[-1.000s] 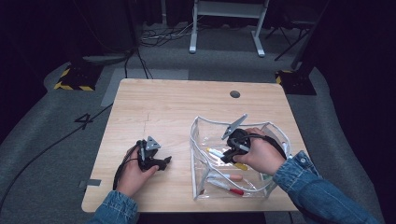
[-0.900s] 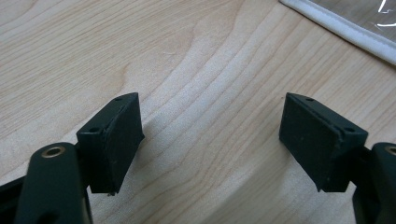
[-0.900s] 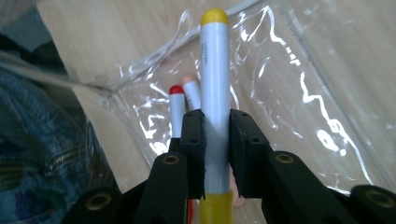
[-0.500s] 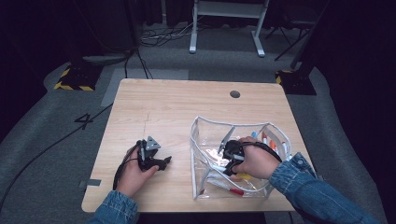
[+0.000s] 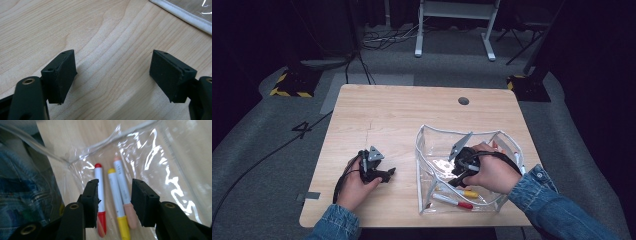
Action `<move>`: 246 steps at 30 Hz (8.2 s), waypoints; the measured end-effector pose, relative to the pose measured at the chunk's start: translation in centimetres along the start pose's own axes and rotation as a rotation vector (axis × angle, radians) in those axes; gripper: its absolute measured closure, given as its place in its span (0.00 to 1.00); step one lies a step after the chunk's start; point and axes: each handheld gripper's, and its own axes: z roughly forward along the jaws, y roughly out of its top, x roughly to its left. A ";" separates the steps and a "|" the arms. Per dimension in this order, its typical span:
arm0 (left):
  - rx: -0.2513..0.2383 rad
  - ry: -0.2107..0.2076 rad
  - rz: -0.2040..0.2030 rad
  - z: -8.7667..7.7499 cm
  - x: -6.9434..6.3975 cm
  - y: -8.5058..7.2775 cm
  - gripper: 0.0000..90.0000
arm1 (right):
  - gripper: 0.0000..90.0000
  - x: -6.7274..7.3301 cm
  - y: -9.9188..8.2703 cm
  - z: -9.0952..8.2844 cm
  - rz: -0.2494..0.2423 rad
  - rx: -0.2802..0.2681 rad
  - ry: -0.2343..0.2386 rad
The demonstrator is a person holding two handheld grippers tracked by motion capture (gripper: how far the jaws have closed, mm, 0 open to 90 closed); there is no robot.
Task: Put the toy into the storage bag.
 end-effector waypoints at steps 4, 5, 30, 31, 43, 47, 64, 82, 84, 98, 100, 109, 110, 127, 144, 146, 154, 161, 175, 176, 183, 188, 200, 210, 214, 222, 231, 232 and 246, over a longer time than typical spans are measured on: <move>0.000 0.000 0.000 0.0 0.0 0.0 0.24 | 0.61 -0.2 0.2 -2.8 0.015 -0.104 -0.045; 0.000 0.000 0.000 0.0 0.0 0.0 0.24 | 0.60 -0.3 0.2 -3.3 0.015 -0.120 -0.056; 0.002 0.001 0.003 0.0 0.0 0.0 0.24 | 0.61 -3.7 -11.3 -14.2 0.316 -0.406 -0.287; 0.002 0.001 0.003 0.0 0.0 0.0 0.24 | 0.60 -3.8 -11.9 -14.3 0.329 -0.407 -0.294; 0.007 -0.005 0.007 0.0 0.1 0.0 0.24 | 0.60 -6.5 -19.2 -11.8 0.539 -0.314 -0.360; 0.007 -0.005 0.007 0.0 0.1 0.0 0.24 | 0.59 -7.0 -21.2 -9.4 0.591 -0.249 -0.346; 0.005 -0.005 0.003 0.0 0.0 0.0 0.24 | 0.62 -9.0 -25.6 -1.5 0.706 -0.115 -0.288; 0.004 -0.006 0.003 0.0 0.0 0.0 0.24 | 0.85 -10.3 -27.2 -0.7 0.818 -0.054 -0.364; 0.005 -0.005 0.004 0.0 0.0 0.0 0.24 | 0.85 -10.3 -27.2 -1.0 0.827 -0.065 -0.358; 0.004 -0.005 0.004 0.0 0.0 0.0 0.24 | 0.85 -9.3 -24.7 -7.3 0.752 -0.168 -0.382; 0.004 -0.005 0.004 0.0 0.0 0.0 0.24 | 0.85 -9.1 -24.1 -8.4 0.734 -0.188 -0.379; 0.005 -0.005 0.006 0.0 0.1 0.0 0.24 | 0.85 -7.5 -19.8 -12.9 0.664 -0.271 -0.357; 0.005 -0.006 0.002 0.0 0.0 0.0 0.24 | 0.85 -7.2 -19.1 -13.4 0.643 -0.276 -0.354; 0.002 -0.006 -0.001 0.0 0.0 0.0 0.24 | 0.85 -3.7 -9.0 -16.3 0.367 -0.312 -0.258; 0.005 -0.006 0.005 0.0 0.1 0.0 0.24 | 0.85 -2.4 -1.8 -11.0 0.217 -0.251 -0.122; 0.003 -0.006 0.005 0.0 0.1 0.0 0.24 | 0.85 -2.4 -1.2 -10.2 0.207 -0.242 -0.106; 0.004 -0.006 0.006 0.0 0.1 0.0 0.24 | 0.85 -2.5 0.0 -6.2 0.184 -0.173 -0.049; 0.004 -0.007 0.007 0.0 0.1 0.0 0.24 | 0.85 -2.5 -0.1 -3.5 0.157 -0.078 -0.037; 0.004 -0.007 0.007 0.0 0.0 0.0 0.24 | 0.85 -2.7 -0.1 -0.4 0.142 0.029 -0.021; 0.004 -0.007 0.007 0.0 0.1 0.0 0.24 | 0.85 -2.8 -0.1 -0.2 0.140 0.039 -0.022; 0.007 -0.007 0.010 0.0 0.1 0.0 0.24 | 0.85 -2.5 -0.3 1.2 0.113 0.119 -0.015; 0.004 -0.006 0.007 0.0 0.0 0.0 0.24 | 0.85 -2.4 -0.3 1.6 0.101 0.155 -0.009; 0.006 -0.009 0.006 0.0 0.0 0.0 0.24 | 0.62 -2.3 -0.6 1.8 0.114 0.097 0.028; 0.001 -0.004 0.008 0.0 0.0 0.0 0.24 | 0.61 -2.1 -0.4 -4.4 0.138 -0.192 -0.069; 0.001 -0.003 0.008 0.0 0.0 0.0 0.24 | 0.62 -2.4 -1.3 -7.0 0.164 -0.260 -0.106; 0.002 -0.005 0.006 0.0 0.0 0.0 0.24 | 0.60 -3.7 -4.9 -11.2 0.257 -0.364 -0.191; 0.003 -0.004 0.010 0.0 0.0 0.0 0.24 | 0.60 -5.6 -10.0 -14.0 0.386 -0.412 -0.278; 0.004 -0.005 0.009 0.0 0.0 0.0 0.24 | 0.61 -5.9 -10.7 -14.1 0.405 -0.414 -0.287; 0.008 -0.014 0.003 0.0 0.0 -0.1 0.23 | 0.61 -10.3 -20.5 -8.6 0.641 -0.315 -0.367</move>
